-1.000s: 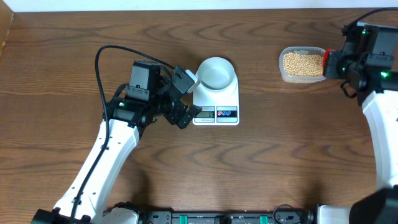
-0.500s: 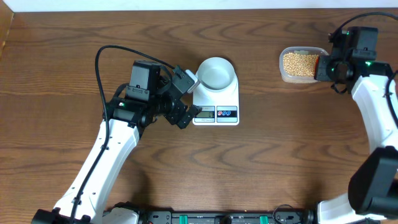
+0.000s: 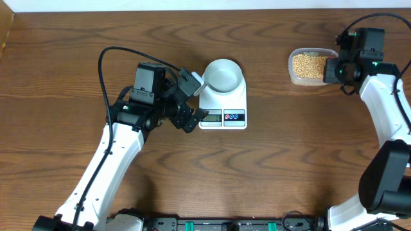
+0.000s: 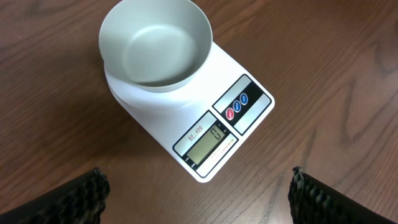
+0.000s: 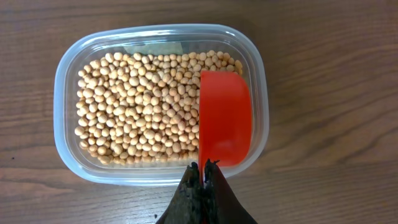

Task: Scoop item into bowl and weigh 50g on scale
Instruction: 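Move the right gripper with red scoop over the soybean tub, then dip the red scoop into the soybeans and scoop them up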

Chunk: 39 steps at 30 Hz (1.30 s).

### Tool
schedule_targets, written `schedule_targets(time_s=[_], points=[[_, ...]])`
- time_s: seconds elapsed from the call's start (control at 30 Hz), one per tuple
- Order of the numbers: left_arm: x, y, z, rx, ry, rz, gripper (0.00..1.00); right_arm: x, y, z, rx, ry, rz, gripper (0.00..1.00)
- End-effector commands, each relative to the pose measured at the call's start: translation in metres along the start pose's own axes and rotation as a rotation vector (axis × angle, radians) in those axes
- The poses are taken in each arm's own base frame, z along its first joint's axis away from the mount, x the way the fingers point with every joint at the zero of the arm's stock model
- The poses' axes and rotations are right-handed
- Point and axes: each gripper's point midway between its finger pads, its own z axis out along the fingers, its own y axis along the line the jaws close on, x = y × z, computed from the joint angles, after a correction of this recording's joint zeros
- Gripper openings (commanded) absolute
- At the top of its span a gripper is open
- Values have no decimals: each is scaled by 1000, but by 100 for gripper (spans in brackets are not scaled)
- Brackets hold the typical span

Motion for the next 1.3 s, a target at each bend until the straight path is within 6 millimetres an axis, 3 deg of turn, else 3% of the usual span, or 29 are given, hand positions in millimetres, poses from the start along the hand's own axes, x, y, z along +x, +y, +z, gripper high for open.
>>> schedule_targets(time_s=[0.0,0.5,1.27], points=[[2,-2,1,8,4,7,95,0,-5,0,18,-1,-4,1],[2,-2,1,8,4,7,95,15,-5,30,16,60,13,1],[2,-2,1,8,4,7,95,24,21,31,-136,97,39,2]])
